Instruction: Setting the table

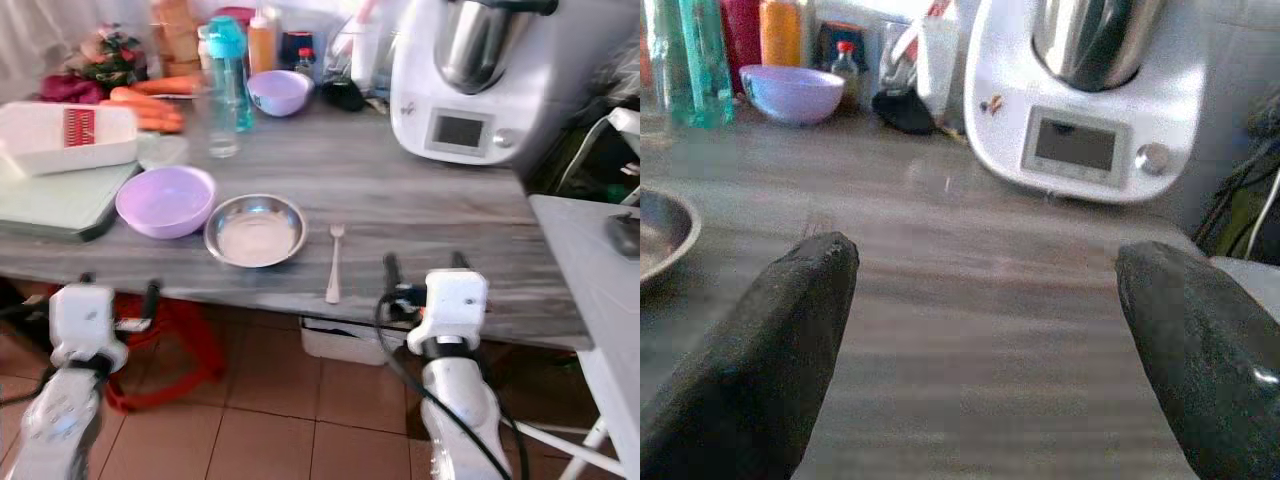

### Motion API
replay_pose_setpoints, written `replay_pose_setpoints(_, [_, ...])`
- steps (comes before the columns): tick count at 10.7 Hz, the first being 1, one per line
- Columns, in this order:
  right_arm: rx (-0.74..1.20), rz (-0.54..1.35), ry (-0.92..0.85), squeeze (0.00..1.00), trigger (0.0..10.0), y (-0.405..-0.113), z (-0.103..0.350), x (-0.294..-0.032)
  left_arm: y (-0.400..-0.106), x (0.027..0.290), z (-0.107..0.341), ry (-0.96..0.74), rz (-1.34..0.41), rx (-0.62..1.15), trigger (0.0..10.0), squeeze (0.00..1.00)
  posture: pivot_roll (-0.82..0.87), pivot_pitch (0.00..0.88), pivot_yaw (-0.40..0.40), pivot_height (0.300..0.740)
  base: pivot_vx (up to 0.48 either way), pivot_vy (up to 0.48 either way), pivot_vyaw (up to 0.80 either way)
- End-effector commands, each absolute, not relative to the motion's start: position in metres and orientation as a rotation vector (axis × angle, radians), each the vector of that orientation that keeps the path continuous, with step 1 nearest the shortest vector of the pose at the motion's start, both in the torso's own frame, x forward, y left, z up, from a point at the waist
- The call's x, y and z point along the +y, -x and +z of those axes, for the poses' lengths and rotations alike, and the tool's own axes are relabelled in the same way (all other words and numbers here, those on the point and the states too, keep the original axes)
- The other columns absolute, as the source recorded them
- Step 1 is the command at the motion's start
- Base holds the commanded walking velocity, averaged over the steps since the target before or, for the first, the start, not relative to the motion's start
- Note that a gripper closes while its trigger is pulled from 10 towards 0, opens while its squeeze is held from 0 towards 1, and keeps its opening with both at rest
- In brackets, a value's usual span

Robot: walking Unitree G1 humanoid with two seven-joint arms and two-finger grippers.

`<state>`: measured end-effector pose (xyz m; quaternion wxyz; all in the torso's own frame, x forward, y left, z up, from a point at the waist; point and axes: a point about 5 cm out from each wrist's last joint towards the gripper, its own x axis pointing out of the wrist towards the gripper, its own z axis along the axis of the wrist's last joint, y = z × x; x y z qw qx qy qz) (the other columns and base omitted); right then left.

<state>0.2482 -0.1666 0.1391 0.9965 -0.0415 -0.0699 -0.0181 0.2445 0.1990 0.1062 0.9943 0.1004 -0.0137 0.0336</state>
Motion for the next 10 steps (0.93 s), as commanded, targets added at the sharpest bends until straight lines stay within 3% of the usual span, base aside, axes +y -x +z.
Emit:
replay_pose_setpoints(1, [-0.147, -0.046, 0.081, 0.79, 10.0, -0.2494, 0.1419, -0.1673, -0.2433, 0.2002, 0.1028, -0.199, 0.074, -0.005, 10.0, 0.0, 0.1, 0.051, -0.034, 0.74, 0.0, 0.0, 0.0])
replay_pose_setpoints(4, [-0.143, -0.05, 0.078, 0.74, 10.0, -0.2484, 0.1403, -0.1664, -0.2445, 0.1949, 0.103, -0.194, 0.056, 0.003, 10.0, 0.0, 0.1, 0.06, -0.03, 0.74, 0.0, 0.0, 0.0])
replay_pose_setpoints(10, [-0.158, -0.039, 0.096, 0.68, 10.0, -0.2509, 0.1421, -0.1639, -0.2481, 0.1973, 0.1026, -0.199, 0.056, 0.016, 10.0, 0.0, 0.1, 0.06, -0.025, 0.74, -0.287, 0.0, 0.0])
